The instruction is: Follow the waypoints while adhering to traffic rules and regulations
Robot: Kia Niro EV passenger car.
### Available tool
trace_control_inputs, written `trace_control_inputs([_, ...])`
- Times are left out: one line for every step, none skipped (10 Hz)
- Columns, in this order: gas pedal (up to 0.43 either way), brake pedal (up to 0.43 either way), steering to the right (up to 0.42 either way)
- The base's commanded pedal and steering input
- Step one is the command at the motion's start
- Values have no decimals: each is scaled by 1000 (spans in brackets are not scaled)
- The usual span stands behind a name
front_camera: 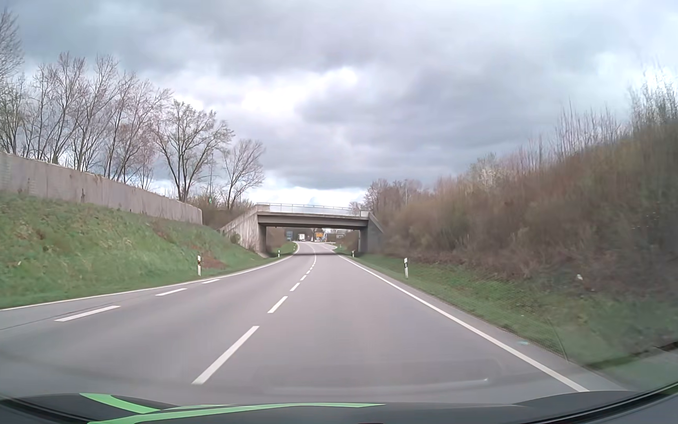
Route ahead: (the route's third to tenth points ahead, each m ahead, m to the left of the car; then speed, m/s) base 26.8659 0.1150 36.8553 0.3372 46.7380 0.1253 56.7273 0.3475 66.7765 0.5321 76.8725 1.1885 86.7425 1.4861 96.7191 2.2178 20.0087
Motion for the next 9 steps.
trace_control_inputs([150,0,0])
trace_control_inputs([150,0,0])
trace_control_inputs([150,0,0])
trace_control_inputs([157,0,0])
trace_control_inputs([157,0,0])
trace_control_inputs([157,0,0])
trace_control_inputs([157,0,0])
trace_control_inputs([157,0,0])
trace_control_inputs([157,0,0])
